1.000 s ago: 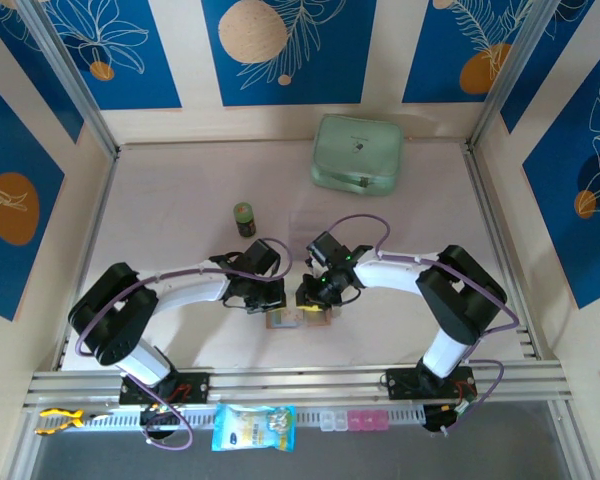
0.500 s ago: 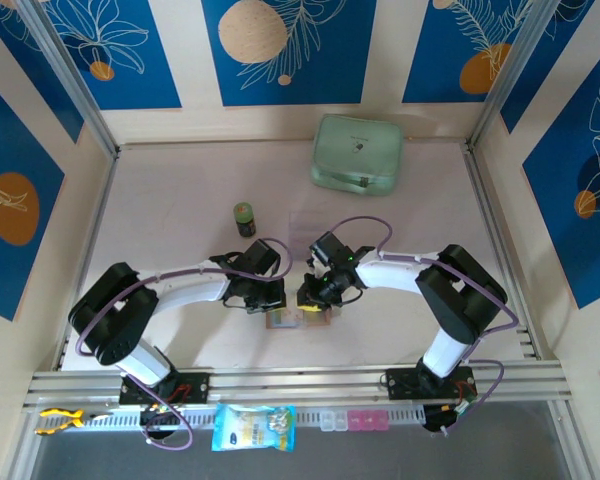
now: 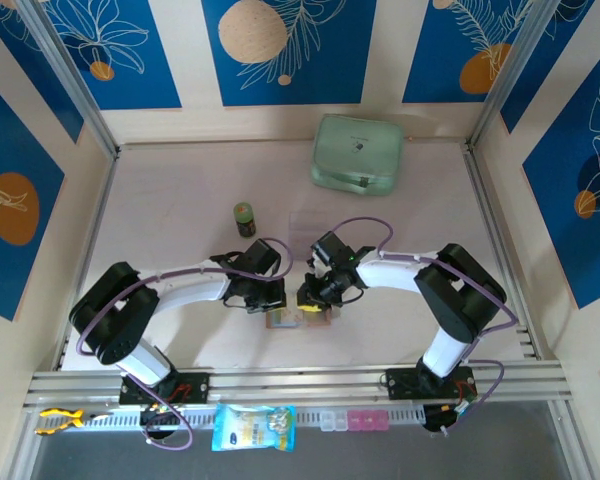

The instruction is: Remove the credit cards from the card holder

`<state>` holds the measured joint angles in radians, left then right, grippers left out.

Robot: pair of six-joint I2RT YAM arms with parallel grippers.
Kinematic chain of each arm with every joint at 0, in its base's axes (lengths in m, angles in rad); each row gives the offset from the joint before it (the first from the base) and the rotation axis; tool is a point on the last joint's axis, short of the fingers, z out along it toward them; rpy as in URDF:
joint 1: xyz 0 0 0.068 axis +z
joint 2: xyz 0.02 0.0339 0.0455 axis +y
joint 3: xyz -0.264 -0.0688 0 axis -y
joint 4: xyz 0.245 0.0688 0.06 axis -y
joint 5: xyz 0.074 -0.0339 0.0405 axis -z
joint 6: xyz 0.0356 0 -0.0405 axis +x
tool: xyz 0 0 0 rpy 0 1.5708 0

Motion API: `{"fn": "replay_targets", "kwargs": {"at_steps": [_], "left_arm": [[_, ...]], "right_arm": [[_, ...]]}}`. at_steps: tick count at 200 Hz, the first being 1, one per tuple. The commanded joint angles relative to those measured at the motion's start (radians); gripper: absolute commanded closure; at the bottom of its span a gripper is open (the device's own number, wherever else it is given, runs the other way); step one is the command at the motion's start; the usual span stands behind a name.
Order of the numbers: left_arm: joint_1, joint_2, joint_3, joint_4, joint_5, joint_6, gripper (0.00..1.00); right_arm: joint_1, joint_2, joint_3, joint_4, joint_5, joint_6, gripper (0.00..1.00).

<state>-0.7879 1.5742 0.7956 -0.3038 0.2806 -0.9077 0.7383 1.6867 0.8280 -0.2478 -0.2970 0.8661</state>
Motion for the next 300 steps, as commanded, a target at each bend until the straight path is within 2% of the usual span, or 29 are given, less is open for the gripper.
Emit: {"fn": "replay_targets", "kwargs": {"at_steps": [1,37,79,118,251,300], "left_arm": [[-0.006,0.035,-0.006,-0.05,-0.029,0.009,0.95],[-0.006,0.033,-0.006,-0.051,-0.031,0.009,0.95],[-0.006,0.03,-0.008,-0.05,-0.031,0.009,0.95],[-0.007,0.03,-0.004,-0.05,-0.031,0.009,0.95],[-0.006,0.013,0.014,-0.074,-0.038,0.016,0.95],[-0.006,0.014,0.014,-0.07,-0.035,0.013,0.95]], "right_arm": [[0.005,0.024,0.009,0.008,-0.05,0.003,0.79],[0.013,0.026,0.019,-0.015,-0.031,-0.002,0.78],[0.013,-0.006,0.019,-0.017,-0.024,-0.001,0.9],[0.011,-0.034,0.023,-0.038,-0.007,-0.006,0.94],[-0.05,-0.136,0.029,-0.228,0.077,-0.106,0.98],[-0.045,-0.138,0.044,-0.238,0.078,-0.11,0.98]]}}
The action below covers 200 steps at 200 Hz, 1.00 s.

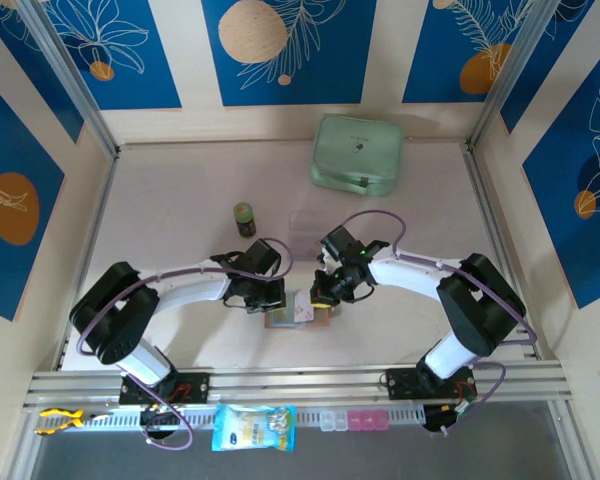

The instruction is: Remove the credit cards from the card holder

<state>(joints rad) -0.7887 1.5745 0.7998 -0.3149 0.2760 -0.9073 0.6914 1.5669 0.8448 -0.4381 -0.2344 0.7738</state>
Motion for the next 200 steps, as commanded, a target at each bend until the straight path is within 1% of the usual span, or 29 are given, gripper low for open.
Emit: {"fn": "replay_targets", "kwargs": {"at_steps": [1,128,200], "left_arm": [[-0.005,0.013,0.01,-0.059,-0.031,0.013,0.95],[-0.005,0.007,0.009,-0.061,-0.034,0.012,0.95],[-0.005,0.008,0.007,-0.059,-0.034,0.012,0.95]], "right_arm": [[0.002,-0.018,0.028,-0.047,0.016,-0.018,0.98],[0.011,-0.021,0.071,-0.113,0.067,-0.04,0.98],[0.052,-0.012,0.09,-0.139,0.085,-0.046,0.98]]}}
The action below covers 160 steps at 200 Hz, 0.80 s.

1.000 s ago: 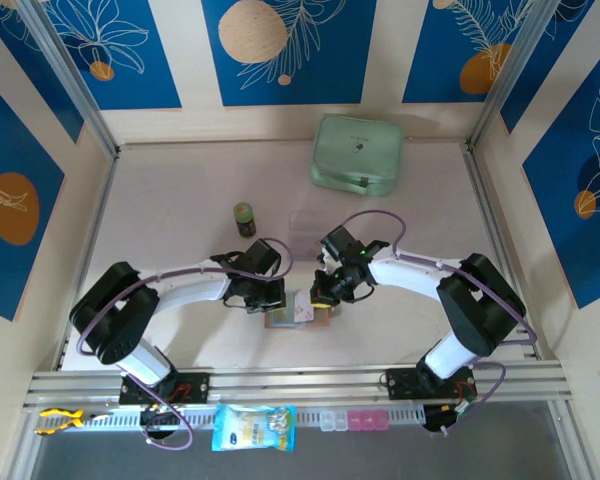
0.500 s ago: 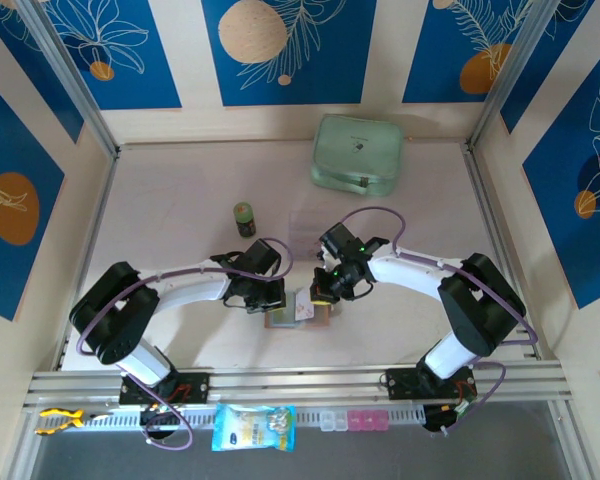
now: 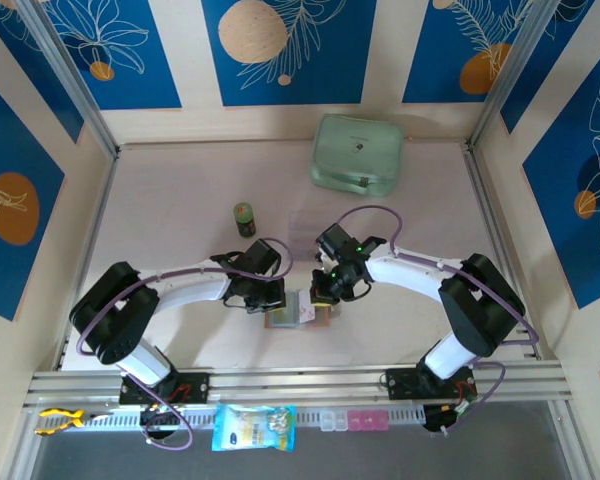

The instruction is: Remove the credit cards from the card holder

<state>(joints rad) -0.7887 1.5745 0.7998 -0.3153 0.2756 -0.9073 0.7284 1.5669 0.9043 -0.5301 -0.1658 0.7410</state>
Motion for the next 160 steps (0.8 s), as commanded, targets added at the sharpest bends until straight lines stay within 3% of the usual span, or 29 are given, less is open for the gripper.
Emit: {"fn": "replay_targets", "kwargs": {"at_steps": [1,95,160], "left_arm": [[-0.006,0.008,0.007,-0.059,-0.033,0.012,0.95],[-0.005,0.007,0.009,-0.057,-0.034,0.009,0.95],[-0.005,0.002,0.005,-0.059,-0.037,0.01,0.95]], "right_arm": [[0.015,-0.012,0.031,-0.048,0.017,-0.013,0.98],[0.037,0.002,0.051,-0.035,-0.012,0.024,0.84],[0.058,0.009,0.035,-0.023,-0.025,0.059,0.83]]}}
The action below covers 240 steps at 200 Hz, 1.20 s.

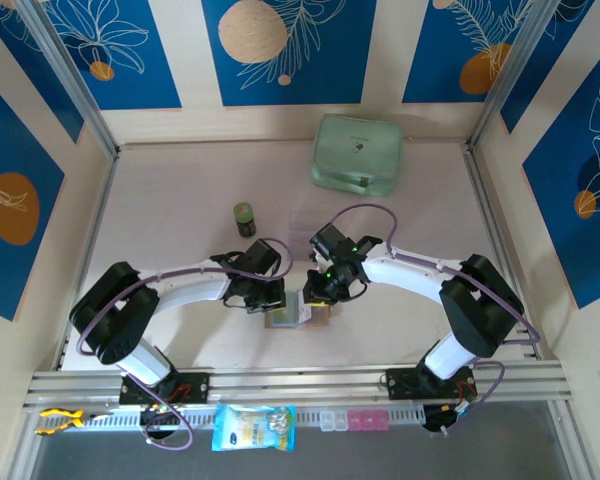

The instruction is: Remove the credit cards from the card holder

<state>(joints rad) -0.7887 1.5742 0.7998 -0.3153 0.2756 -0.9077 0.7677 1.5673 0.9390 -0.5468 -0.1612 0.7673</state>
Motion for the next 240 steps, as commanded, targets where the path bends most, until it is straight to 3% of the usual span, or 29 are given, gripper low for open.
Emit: {"fn": "replay_targets", "kwargs": {"at_steps": [1,33,128,240], "left_arm": [[-0.006,0.002,0.005,-0.059,-0.037,0.01,0.95],[-0.006,0.004,0.004,-0.058,-0.035,0.011,0.95],[-0.005,-0.076,0.058,-0.11,-0.06,0.009,0.89],[-0.003,-0.11,0.061,-0.136,-0.09,0.014,0.88]], "right_arm": [[0.019,0.007,-0.001,-0.006,-0.029,0.034,0.83],[0.028,0.005,-0.006,-0.004,-0.023,0.044,0.84],[0.018,0.018,0.015,-0.058,0.023,0.022,1.0],[-0.025,0.003,0.036,-0.12,0.024,-0.024,1.0]]}}
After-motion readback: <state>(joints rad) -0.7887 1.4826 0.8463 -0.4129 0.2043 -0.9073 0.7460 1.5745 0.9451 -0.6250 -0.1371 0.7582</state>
